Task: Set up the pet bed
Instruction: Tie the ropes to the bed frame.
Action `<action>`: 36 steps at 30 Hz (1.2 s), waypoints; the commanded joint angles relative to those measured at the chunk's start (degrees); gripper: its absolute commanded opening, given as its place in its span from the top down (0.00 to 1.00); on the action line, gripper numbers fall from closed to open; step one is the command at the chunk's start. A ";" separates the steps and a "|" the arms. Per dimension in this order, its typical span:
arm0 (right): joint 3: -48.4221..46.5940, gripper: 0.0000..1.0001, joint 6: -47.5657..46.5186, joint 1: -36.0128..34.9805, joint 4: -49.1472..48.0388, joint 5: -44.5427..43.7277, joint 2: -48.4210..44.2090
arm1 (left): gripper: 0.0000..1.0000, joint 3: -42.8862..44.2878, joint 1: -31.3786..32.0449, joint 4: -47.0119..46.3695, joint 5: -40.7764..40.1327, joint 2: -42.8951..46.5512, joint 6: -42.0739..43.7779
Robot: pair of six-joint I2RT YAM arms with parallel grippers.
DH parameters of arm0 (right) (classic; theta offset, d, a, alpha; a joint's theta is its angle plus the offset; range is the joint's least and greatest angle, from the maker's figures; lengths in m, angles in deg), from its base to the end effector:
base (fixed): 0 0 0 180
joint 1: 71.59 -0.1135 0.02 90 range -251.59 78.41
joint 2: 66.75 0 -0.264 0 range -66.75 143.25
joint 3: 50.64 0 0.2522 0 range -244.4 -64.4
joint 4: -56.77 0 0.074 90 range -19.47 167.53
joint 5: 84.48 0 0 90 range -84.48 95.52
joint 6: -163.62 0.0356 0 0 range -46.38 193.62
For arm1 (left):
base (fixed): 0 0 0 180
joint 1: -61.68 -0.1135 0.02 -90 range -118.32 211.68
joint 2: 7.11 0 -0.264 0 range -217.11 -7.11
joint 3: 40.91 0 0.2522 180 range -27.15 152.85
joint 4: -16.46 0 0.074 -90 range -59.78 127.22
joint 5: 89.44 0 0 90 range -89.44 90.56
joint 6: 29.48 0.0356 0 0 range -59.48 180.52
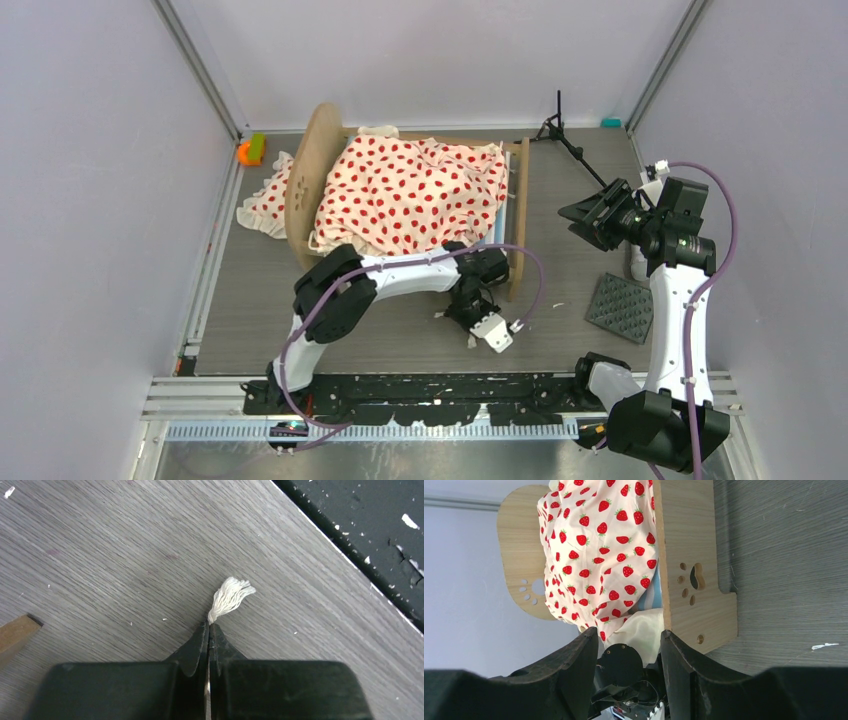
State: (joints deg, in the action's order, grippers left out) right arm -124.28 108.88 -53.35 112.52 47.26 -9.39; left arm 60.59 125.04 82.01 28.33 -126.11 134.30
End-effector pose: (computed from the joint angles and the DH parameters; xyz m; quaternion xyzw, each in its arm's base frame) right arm 0.1948 -0.0393 0.3426 0.2446 0.8230 0.3776 0.3467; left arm 0.1651 -0.3661 0.1638 0.9073 0.3405 -0.2332 0.0803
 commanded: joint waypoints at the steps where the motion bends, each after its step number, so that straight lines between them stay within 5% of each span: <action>1: -0.42 0.46 0.61 0.32 -1.57 1.55 -0.75 | 1.00 -8.38 0.09 -7.27 2.43 4.16 -4.98; 13: 4.84 0.46 -1.42 0.31 0.01 -6.44 -7.83 | 1.00 -30.30 -0.04 -44.39 1.48 17.55 -30.55; 22: 10.44 0.46 1.47 -0.93 -9.78 -3.31 -17.95 | 1.00 -37.62 -0.69 -63.08 -9.90 20.01 -51.51; 28: 11.32 0.45 -1.28 -11.39 -12.51 -3.61 -22.01 | 1.00 -42.05 -0.93 -72.53 -14.48 20.86 -61.35; 36: 7.00 0.47 -4.29 -31.01 -9.30 -18.35 -17.91 | 1.00 -48.87 -0.96 -84.00 -18.58 23.70 -73.13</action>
State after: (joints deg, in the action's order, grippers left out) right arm -114.84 105.47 -78.29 105.03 36.63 -27.90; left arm 13.82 124.27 7.50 12.74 -105.45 69.05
